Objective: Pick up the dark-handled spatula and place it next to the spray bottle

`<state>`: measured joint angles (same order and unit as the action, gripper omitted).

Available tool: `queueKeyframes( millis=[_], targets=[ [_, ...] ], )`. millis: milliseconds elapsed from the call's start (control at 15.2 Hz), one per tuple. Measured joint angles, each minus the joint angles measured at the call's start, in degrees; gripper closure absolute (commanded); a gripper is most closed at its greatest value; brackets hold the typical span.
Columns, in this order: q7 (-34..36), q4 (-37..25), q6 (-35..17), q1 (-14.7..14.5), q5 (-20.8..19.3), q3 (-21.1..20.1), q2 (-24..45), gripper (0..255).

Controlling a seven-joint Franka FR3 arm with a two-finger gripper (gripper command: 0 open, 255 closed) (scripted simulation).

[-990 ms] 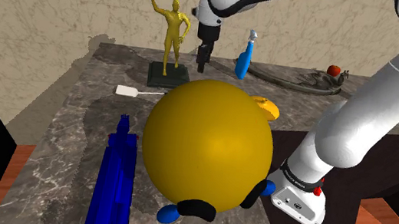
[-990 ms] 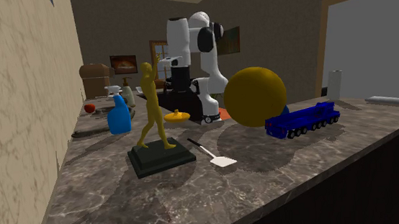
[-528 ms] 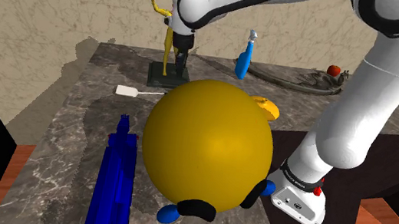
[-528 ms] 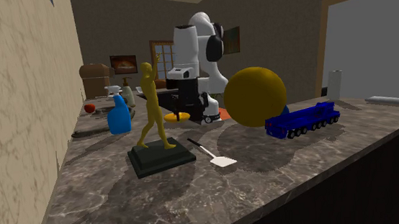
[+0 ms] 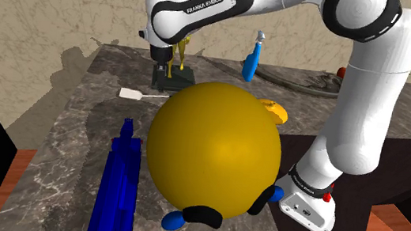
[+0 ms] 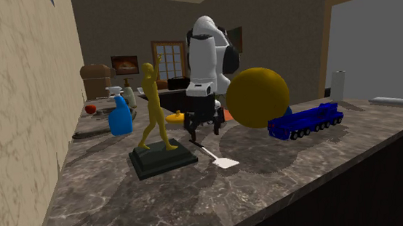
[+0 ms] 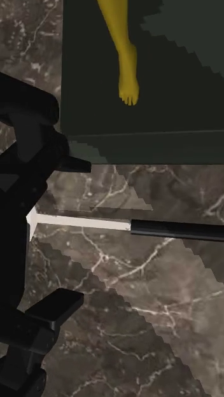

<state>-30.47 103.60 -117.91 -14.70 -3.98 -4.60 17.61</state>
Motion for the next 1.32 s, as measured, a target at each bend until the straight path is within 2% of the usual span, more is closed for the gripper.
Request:
queueKeyframes(
  millis=[528,924,990,1320],
  targets=[
    [-0.1,1.44,-4.49,-0.26,-0.47,-0.1,3.11,0],
    [-0.11,1.57,-4.93,-0.25,-0.5,-0.1,3.26,0],
    [-0.12,1.59,-4.94,-0.24,-0.5,-0.1,3.26,255],
    [-0.1,1.63,-4.95,-0.24,-0.51,-0.08,3.32,255]
  ],
)
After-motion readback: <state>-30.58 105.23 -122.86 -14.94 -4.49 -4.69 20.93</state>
